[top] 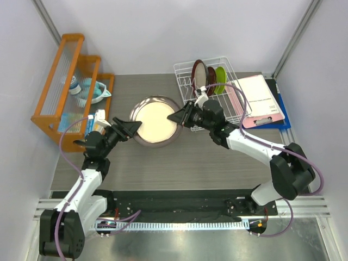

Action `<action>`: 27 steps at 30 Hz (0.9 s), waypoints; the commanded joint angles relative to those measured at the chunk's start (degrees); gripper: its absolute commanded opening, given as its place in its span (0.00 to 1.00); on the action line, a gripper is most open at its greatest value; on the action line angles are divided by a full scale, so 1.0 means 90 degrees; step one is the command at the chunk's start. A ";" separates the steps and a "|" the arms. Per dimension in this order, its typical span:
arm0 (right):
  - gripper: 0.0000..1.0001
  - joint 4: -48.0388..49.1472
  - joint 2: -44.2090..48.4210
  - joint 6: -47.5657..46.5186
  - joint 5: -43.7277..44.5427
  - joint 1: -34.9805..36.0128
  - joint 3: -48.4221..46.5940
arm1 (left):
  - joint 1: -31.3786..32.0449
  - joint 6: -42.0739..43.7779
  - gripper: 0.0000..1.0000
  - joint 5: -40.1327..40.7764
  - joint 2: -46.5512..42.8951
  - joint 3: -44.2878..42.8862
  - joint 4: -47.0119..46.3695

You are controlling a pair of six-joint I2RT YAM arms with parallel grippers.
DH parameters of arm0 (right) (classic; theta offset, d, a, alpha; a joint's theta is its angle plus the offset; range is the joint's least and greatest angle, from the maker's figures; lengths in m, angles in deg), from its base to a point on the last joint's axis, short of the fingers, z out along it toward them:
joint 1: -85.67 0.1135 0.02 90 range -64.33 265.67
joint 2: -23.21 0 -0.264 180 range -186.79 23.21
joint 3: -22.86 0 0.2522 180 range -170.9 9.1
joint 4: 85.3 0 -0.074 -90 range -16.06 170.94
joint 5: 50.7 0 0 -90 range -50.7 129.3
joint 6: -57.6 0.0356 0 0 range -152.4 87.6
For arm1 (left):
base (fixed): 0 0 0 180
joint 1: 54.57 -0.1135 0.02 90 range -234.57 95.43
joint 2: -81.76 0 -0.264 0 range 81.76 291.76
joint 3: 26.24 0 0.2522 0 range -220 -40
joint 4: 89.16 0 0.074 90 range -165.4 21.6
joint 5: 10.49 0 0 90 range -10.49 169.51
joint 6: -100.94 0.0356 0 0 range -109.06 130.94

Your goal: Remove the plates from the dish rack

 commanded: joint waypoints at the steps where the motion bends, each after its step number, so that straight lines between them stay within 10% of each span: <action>1: 0.01 0.2131 0.0069 0.0987 -0.0659 -0.0048 -0.0063 | 0.0016 -0.0195 0.58 -0.0332 0.0148 0.0031 -0.0719; 9: 0.01 0.2404 -0.0253 0.1114 -0.1001 -0.0126 -0.0111 | 0.0016 -0.0058 0.01 -0.0420 0.0489 0.0070 -0.0621; 16: 0.01 0.2307 -0.0585 0.1095 -0.1392 -0.0253 -0.0277 | 0.0016 0.0283 0.00 -0.0255 0.0646 -0.0056 -0.0232; 24: 0.60 0.0268 -0.0312 -0.0182 -0.0955 -0.0731 -0.0774 | 0.0016 0.0918 0.00 0.1043 0.0207 -0.0437 0.1477; 27: 0.60 -0.0455 -0.0136 -0.0632 -0.0729 -0.0917 -0.0999 | 0.0007 0.0938 0.00 0.1298 0.0089 -0.0467 0.1634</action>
